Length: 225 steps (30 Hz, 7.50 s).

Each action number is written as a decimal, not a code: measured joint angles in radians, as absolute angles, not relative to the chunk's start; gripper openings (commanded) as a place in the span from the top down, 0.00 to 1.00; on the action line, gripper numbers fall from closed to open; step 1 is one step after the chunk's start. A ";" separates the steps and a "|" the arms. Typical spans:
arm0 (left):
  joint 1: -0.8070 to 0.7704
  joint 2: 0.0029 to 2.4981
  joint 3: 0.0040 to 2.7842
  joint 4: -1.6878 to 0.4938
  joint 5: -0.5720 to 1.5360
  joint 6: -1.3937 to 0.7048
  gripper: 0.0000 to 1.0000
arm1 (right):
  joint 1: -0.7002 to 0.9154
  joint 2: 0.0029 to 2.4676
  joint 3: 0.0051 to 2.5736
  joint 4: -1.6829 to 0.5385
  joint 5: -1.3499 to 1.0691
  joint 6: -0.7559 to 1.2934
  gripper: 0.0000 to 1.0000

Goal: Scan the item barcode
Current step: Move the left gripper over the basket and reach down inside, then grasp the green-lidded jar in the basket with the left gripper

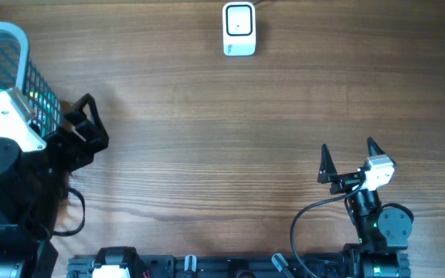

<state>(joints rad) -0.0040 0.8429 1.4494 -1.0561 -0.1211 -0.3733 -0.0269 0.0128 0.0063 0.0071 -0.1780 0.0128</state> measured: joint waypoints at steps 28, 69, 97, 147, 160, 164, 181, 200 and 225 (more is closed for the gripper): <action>-0.004 0.682 1.456 -1.235 -0.338 -0.474 0.00 | -0.027 0.017 0.006 0.007 -0.178 0.012 0.00; 0.463 1.152 1.458 -1.211 -0.405 -0.650 0.00 | -0.027 0.058 0.006 0.007 -0.178 0.012 0.00; 0.890 1.674 1.450 -1.207 -0.197 -0.725 0.00 | -0.027 0.061 0.006 0.007 -0.178 0.012 0.00; 1.056 1.866 1.419 -1.222 -0.311 -1.224 0.37 | -0.027 0.062 0.006 0.007 -0.178 0.012 0.00; 1.052 1.873 1.480 -1.170 -0.207 -0.963 0.31 | -0.027 0.062 0.006 0.007 -0.178 0.012 0.00; 1.021 1.867 1.621 -1.234 -0.184 -0.920 0.30 | -0.027 0.062 0.006 0.007 -0.178 0.012 0.00; 1.036 1.755 1.585 -1.190 -0.200 -0.872 0.00 | -0.027 0.062 0.006 0.007 -0.178 0.012 0.00; 1.037 1.835 1.334 -0.874 -0.278 -0.820 0.09 | -0.027 0.062 0.006 0.007 -0.178 0.012 0.00; 0.853 1.527 1.570 -1.074 -0.180 -0.804 0.43 | -0.027 0.062 0.006 0.007 -0.178 0.012 0.00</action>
